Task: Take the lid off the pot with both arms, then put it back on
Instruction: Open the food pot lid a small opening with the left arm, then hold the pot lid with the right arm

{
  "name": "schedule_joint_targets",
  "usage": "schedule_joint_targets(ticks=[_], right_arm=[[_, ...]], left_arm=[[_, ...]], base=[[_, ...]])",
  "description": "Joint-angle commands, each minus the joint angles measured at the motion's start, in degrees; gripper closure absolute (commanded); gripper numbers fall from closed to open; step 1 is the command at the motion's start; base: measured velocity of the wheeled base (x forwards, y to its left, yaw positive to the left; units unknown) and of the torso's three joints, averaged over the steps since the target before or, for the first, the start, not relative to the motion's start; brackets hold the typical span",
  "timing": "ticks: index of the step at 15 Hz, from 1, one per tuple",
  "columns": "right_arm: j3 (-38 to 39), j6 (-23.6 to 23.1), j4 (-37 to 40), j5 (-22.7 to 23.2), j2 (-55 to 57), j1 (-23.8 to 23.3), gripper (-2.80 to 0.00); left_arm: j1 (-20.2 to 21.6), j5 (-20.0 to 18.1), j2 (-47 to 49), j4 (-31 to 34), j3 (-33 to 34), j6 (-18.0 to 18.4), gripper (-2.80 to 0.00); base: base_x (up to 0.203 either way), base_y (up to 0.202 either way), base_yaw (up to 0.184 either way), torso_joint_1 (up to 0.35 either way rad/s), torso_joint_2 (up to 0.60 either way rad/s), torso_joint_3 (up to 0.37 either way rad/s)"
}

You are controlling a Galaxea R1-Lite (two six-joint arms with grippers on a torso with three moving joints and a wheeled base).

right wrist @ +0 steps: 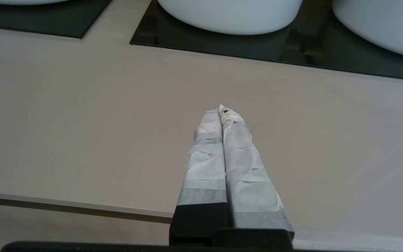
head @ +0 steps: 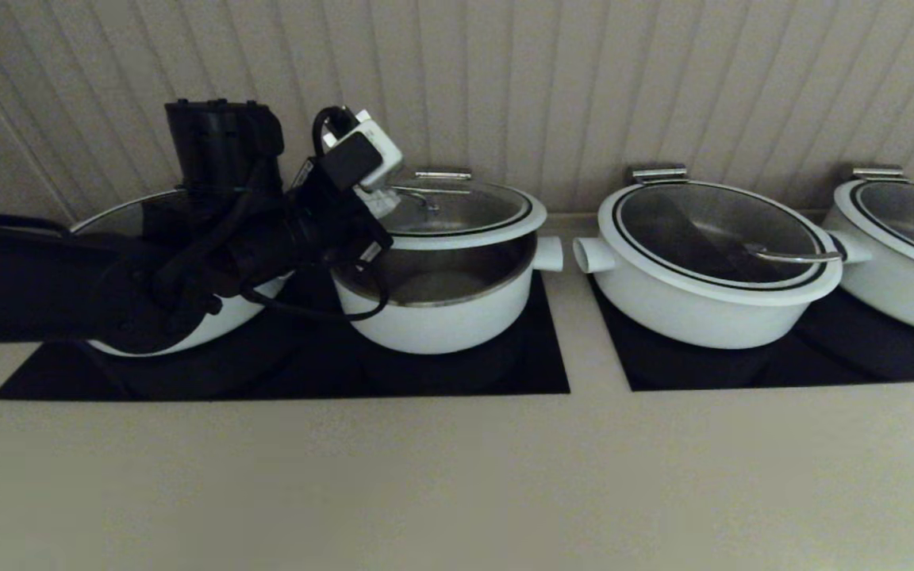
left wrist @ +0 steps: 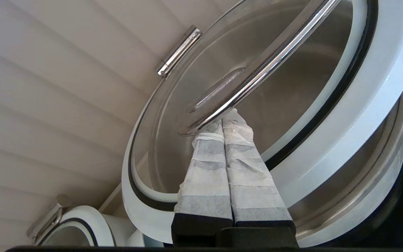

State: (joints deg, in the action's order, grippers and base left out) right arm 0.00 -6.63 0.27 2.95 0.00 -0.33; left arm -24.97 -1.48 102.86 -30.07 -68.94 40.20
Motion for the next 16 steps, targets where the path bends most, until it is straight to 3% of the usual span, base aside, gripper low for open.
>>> schedule_joint_targets(ticks=[1,16], right_arm=[[0.0,0.0,0.0,0.0,0.1,0.0,0.0],[0.0,0.0,0.0,0.0,0.0,0.0,0.0]], left_arm=[[0.0,0.0,-0.4,-0.2,-0.1,0.2,0.0],[0.0,0.0,-1.4,0.4,-0.1,0.0,0.0]], base=[[0.0,0.0,0.0,0.0,0.0,0.0],[0.0,0.0,0.0,0.0,0.0,0.0]])
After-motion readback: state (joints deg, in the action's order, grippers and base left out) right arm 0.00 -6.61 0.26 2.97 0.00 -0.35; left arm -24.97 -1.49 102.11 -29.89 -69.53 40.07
